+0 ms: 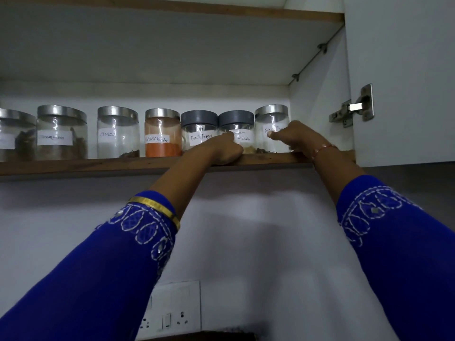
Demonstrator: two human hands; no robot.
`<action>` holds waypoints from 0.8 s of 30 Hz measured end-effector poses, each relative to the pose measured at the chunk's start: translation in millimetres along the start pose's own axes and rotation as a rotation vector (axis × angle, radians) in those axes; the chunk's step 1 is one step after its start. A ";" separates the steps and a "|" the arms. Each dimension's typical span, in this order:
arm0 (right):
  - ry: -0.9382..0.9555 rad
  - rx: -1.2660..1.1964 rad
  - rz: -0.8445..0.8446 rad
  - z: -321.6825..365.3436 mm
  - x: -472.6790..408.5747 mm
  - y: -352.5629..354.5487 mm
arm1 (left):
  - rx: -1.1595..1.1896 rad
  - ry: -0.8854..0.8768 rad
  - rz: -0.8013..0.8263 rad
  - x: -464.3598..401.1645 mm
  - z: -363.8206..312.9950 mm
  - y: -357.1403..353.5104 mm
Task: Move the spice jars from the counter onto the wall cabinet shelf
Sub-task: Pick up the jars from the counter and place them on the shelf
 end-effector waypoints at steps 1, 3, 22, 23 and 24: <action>0.006 0.020 0.000 0.9 0.1 -0.2 | -0.005 0.007 -0.001 -0.3 0.9 -0.6; 0.019 0.041 -0.015 1.4 1.9 0.5 | -0.016 0.005 -0.010 1.2 0.9 -1.2; 0.339 0.030 -0.214 30.8 213.3 -132.3 | 0.383 -0.146 -0.402 182.4 102.9 -29.7; 0.320 0.008 -0.194 31.6 226.0 -145.3 | 0.401 -0.093 -0.394 197.1 120.5 -34.6; 0.301 -0.013 -0.175 32.9 239.1 -158.7 | 0.412 -0.045 -0.385 212.7 138.4 -39.7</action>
Point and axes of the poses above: each hand's wrist, its own x-axis away from the middle knuckle, its own y-axis out of the back of the hand, z = x × y, the point moved 8 cm from there along -x, towards the middle knuckle, and after that the axes turned 5 degrees about y, right-handed, at the moved point
